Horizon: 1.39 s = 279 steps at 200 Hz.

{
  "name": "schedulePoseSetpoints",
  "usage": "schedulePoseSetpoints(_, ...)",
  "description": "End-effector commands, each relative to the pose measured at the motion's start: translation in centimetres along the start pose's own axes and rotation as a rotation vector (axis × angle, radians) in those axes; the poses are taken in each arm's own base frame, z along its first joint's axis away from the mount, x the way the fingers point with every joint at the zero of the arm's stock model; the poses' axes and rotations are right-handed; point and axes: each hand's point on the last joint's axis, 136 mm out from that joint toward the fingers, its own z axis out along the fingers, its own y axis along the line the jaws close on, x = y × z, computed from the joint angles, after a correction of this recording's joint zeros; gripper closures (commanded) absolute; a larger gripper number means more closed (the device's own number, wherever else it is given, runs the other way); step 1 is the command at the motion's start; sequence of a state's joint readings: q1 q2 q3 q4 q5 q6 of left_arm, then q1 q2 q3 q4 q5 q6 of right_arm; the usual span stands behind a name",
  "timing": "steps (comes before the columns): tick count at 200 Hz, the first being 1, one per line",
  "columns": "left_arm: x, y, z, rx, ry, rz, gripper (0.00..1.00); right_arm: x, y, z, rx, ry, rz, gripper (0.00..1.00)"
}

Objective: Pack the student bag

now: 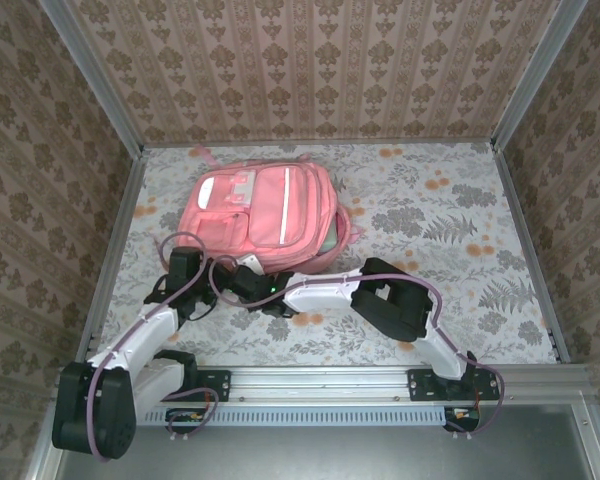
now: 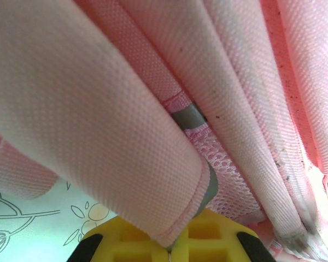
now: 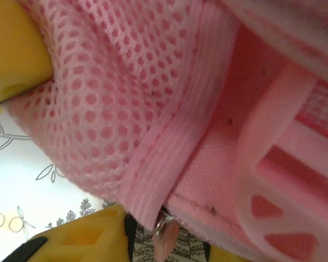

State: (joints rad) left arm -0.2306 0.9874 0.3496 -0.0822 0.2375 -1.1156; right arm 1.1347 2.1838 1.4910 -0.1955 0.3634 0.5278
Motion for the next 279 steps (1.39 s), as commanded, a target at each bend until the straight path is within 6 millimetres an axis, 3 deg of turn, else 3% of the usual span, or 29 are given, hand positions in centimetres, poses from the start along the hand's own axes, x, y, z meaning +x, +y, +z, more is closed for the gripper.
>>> schedulePoseSetpoints(1,0.2,-0.7,-0.1,-0.008,0.017,0.003,1.0,-2.0,0.1,0.8,0.009,-0.068,0.008,0.78)
schedulePoseSetpoints(16,0.1,-0.7,0.0,-0.012,0.017,0.001,1.0,-2.2,-0.2,0.5,0.018,-0.074,0.008,1.0)
schedulePoseSetpoints(74,-1.0,-0.2,-0.3,-0.087,-0.01,0.008,1.0,-0.6,-3.2,-2.2,0.064,-0.043,0.036,1.0)
schedulePoseSetpoints(120,-2.5,2.1,-1.6,-0.172,-0.064,-0.044,1.0,2.2,-7.1,-3.9,0.136,0.013,0.056,1.0)
schedulePoseSetpoints(193,-6.3,3.0,-3.9,-0.227,-0.155,-0.031,1.0,5.1,-13.8,-6.6,0.258,0.066,0.077,1.0)
schedulePoseSetpoints(255,-11.8,2.2,-2.5,-0.266,-0.178,0.001,1.0,5.5,-15.5,-8.3,0.294,0.066,0.073,1.0)
schedulePoseSetpoints(279,-14.2,0.9,-1.1,-0.239,-0.176,0.019,1.0,4.4,-13.3,-8.6,0.181,0.063,0.066,1.0)
